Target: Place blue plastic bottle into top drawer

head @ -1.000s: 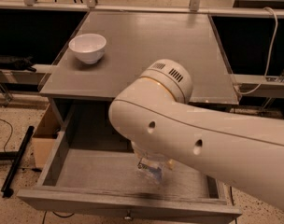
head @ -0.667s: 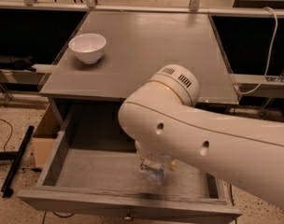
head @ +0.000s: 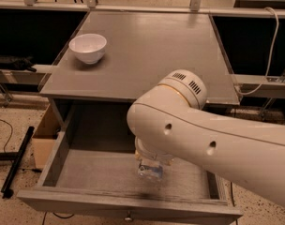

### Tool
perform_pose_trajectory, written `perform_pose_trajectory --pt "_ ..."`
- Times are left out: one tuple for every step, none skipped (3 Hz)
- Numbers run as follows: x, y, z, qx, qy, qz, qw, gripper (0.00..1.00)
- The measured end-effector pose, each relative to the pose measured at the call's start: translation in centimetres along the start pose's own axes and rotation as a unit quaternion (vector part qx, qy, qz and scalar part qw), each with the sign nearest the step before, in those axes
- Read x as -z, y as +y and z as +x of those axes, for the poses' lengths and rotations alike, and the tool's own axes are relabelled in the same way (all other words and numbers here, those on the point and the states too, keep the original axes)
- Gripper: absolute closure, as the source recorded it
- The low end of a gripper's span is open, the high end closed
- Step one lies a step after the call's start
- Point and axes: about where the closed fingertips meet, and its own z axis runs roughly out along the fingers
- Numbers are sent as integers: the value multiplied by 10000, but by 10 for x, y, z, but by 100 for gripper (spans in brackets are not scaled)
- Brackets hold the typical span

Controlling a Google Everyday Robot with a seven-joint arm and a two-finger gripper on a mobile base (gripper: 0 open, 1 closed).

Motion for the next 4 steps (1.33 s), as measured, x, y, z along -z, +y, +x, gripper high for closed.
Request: perform_pose_trajectory --pt "0 0 0 0 0 0 10000 100" --pt "-12 -5 7 133 -42 12 9999 100" --pt "-28 -16 9 365 43 -9 9993 100" --pt "-41 -19 7 424 -65 -34 9991 100"
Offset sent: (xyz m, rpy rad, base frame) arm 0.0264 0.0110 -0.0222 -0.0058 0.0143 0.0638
